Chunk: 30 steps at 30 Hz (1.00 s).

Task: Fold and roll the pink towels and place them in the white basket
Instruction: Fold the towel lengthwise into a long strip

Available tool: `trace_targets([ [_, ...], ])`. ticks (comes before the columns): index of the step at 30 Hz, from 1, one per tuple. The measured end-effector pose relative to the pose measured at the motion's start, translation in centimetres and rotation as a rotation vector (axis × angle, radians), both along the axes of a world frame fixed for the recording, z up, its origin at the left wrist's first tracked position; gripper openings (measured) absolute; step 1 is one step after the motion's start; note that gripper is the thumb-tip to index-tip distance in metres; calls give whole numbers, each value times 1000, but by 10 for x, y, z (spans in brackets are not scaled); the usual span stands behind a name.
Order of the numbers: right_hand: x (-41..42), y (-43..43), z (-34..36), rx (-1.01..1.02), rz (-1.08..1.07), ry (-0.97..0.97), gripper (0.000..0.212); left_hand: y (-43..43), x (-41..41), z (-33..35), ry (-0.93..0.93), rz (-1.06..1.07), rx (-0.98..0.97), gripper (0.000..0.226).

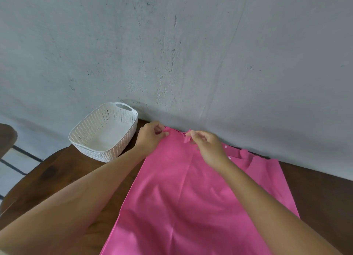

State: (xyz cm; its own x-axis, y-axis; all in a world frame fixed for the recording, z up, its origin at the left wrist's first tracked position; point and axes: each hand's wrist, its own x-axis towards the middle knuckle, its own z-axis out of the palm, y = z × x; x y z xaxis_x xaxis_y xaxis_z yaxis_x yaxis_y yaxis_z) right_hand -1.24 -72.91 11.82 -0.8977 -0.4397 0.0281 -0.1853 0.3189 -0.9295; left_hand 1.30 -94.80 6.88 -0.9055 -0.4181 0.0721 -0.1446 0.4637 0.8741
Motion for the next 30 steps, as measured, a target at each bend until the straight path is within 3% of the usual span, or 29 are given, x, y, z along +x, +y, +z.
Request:
trace_targets([
  [5,-14,7,12,-336,-92,-298,25,8,29,-2,16,-70,97,17],
  [10,-16,15,5,-331,-91,-282,36,18,54,-10,12,-106,157,15],
  [16,-24,49,-34,128,-163,27,15,20,61,-33,-15,-18,203,11],
  [22,-45,120,-59,980,-126,454,20,24,59,-50,-17,154,175,10],
  [30,-61,171,-61,1129,-64,519,22,32,59,-56,-34,225,79,12],
])
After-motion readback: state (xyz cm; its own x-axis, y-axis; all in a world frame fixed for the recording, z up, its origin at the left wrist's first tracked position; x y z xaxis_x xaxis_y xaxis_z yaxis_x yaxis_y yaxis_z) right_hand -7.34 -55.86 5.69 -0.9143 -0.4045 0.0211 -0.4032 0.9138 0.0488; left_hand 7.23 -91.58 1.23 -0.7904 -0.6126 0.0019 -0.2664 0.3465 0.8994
